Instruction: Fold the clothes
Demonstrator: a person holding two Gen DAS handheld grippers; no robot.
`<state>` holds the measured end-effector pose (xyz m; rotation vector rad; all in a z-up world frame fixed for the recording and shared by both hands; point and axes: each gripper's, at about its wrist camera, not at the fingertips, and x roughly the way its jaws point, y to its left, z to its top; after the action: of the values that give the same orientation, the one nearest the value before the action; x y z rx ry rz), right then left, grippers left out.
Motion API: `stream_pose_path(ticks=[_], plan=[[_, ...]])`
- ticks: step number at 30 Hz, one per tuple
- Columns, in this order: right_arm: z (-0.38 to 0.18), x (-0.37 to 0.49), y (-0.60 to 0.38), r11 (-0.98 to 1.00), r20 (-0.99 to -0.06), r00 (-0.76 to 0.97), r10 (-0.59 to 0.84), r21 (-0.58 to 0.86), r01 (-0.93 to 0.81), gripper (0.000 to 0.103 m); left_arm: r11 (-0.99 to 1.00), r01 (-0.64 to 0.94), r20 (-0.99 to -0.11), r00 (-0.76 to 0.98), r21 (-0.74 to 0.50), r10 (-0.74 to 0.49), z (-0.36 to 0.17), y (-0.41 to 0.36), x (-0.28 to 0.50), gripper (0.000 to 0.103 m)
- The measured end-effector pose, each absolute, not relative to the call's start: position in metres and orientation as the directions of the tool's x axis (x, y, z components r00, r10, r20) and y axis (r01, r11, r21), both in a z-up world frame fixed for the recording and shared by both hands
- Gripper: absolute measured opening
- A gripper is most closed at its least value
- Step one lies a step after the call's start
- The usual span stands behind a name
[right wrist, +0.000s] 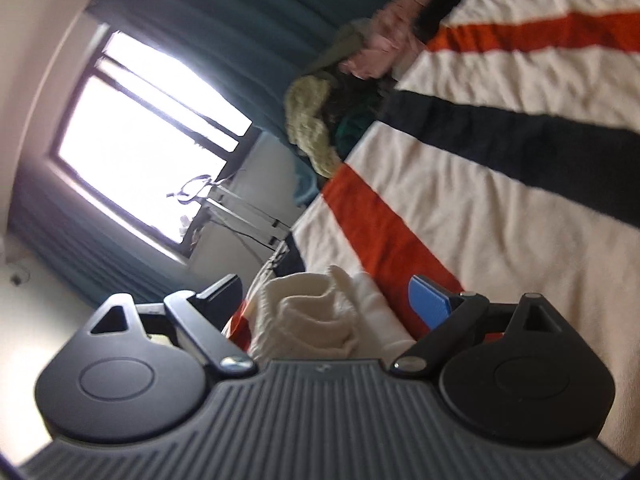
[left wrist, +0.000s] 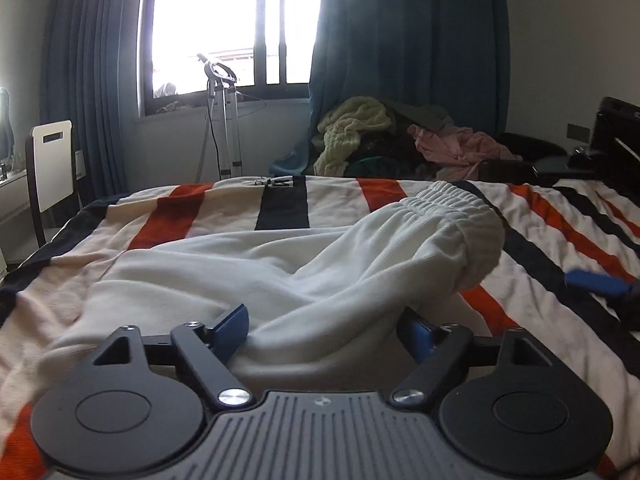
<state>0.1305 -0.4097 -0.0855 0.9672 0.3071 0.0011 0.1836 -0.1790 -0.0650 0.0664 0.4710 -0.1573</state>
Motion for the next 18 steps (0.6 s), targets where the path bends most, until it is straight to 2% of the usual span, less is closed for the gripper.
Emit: stream_pose_path(ticks=[9,14,18], plan=[[-0.096,0.135,-0.392,0.534,-0.292,0.919,0.267,0.838,0.111,0.093,0.997,0.049,-0.449,0.891,-0.057,-0.069,-0.039,-0.118,0.138,0.088],[-0.108,0.14,-0.384,0.484,-0.298,0.892,0.341,0.869,0.105,0.093,0.998,-0.063,-0.455,0.889,-0.005,0.054,-0.044,-0.099,0.146,0.088],[-0.112,0.15,-0.373,0.532,-0.345,0.883,0.318,0.836,0.135,0.093,0.995,-0.1,-0.494,0.866,-0.022,0.076,-0.052,-0.085,0.158,0.088]])
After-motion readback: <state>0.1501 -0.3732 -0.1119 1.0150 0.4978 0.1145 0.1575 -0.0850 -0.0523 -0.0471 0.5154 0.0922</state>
